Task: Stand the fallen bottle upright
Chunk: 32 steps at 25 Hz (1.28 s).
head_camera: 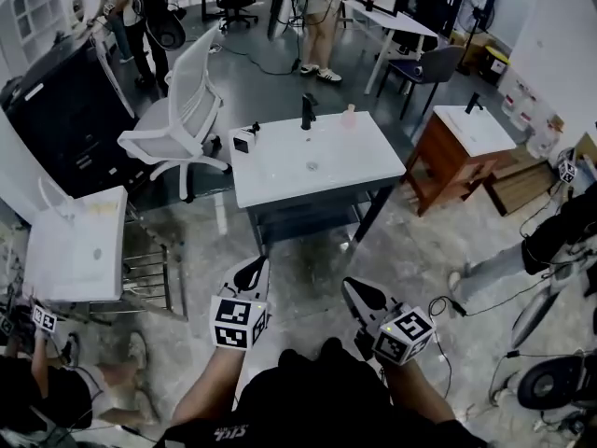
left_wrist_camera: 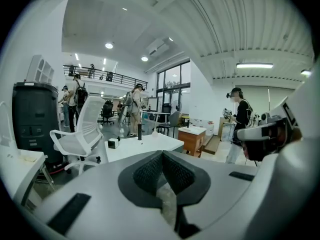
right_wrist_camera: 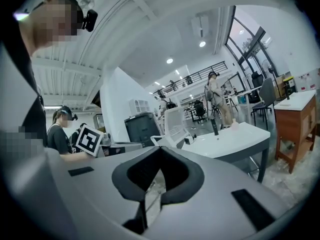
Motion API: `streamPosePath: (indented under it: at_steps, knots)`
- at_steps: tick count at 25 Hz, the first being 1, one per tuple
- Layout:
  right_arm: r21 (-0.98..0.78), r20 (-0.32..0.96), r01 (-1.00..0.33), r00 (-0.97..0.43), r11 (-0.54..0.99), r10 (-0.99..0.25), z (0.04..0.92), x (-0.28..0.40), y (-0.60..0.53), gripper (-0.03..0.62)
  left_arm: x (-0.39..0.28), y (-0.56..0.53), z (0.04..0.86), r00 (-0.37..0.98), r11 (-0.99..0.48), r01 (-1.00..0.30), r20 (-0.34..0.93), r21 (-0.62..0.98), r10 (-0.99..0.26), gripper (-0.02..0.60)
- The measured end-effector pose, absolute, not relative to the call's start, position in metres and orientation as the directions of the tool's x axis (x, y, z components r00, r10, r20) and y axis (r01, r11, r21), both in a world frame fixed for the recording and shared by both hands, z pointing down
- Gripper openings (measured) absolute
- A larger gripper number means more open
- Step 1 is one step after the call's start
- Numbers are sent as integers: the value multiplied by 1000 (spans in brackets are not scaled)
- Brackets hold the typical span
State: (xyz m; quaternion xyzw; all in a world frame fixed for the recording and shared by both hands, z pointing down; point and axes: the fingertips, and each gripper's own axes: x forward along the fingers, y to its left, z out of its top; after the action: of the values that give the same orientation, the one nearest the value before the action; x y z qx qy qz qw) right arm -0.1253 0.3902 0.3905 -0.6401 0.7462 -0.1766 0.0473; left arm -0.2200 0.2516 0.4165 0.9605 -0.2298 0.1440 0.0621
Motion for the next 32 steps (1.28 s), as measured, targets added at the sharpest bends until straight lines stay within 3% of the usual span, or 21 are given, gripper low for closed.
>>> streamPosePath:
  at_steps: [7, 18, 32]
  knots:
    - [-385, 167, -915, -198, 121, -966, 419, -61, 353, 14, -168, 217, 440, 818, -869, -494, 361, 43, -447, 9]
    - [-372, 152, -907, -271, 199, -950, 409, 128, 283, 14, -7, 153, 407, 765, -820, -572, 343, -28, -546, 9]
    - [-415, 194, -861, -401, 296, -895, 443, 187, 168, 14, 40, 46, 444, 673, -740, -672, 407, -13, -618, 9]
